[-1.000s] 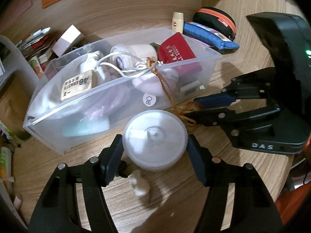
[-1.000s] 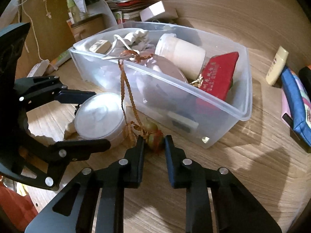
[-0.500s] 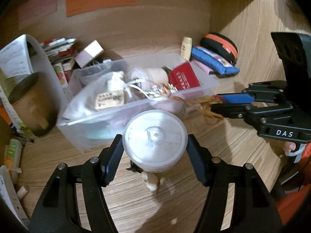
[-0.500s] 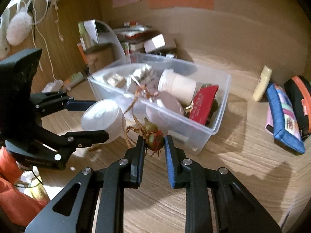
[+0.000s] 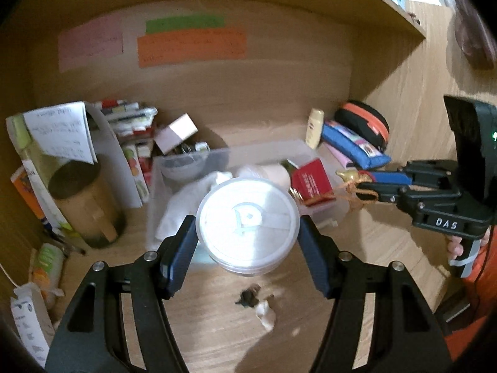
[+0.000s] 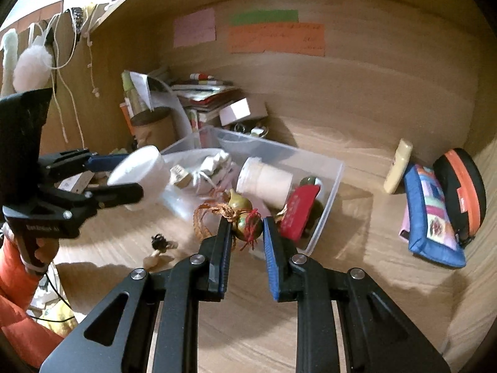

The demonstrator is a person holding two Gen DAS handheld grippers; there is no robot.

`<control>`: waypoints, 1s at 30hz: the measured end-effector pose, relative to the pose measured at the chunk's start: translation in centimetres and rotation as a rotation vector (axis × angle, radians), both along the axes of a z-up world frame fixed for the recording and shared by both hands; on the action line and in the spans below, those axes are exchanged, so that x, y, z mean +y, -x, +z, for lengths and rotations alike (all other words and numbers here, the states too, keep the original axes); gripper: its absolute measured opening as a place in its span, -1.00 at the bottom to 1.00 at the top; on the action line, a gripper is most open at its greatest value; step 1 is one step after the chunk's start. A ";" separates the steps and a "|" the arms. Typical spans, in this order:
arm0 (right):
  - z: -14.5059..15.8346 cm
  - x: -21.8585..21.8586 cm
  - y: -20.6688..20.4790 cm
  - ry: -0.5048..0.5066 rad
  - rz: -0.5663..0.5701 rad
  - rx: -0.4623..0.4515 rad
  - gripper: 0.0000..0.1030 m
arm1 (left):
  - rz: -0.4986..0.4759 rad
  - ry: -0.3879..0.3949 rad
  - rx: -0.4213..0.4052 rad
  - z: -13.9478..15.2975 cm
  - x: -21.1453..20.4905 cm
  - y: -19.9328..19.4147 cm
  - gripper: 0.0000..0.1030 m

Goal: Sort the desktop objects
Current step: 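Lower the white container and tassel ornament into the clear box and release both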

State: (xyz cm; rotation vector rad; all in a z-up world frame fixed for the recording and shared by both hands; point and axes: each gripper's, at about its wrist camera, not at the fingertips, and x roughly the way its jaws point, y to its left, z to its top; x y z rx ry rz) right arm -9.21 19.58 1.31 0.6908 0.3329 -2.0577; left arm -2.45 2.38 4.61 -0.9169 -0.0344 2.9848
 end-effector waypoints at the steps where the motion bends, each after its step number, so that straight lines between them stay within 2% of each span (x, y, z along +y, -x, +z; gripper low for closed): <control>1: 0.0 -0.1 0.1 -0.001 -0.002 0.004 -0.65 | 0.002 0.001 0.009 0.4 -0.1 0.2 0.25; 10: 0.1 -1.0 2.2 0.005 -0.007 0.000 -0.65 | -0.019 -0.005 0.034 1.5 -0.4 2.3 0.25; 17: -0.4 -1.7 3.4 -0.009 -0.005 -0.007 -0.65 | -0.032 -0.008 0.001 0.5 -0.1 4.4 0.25; 30: -3.6 -3.1 5.4 -0.058 -0.015 -0.070 -0.65 | -0.049 0.002 -0.070 -1.8 0.4 7.4 0.25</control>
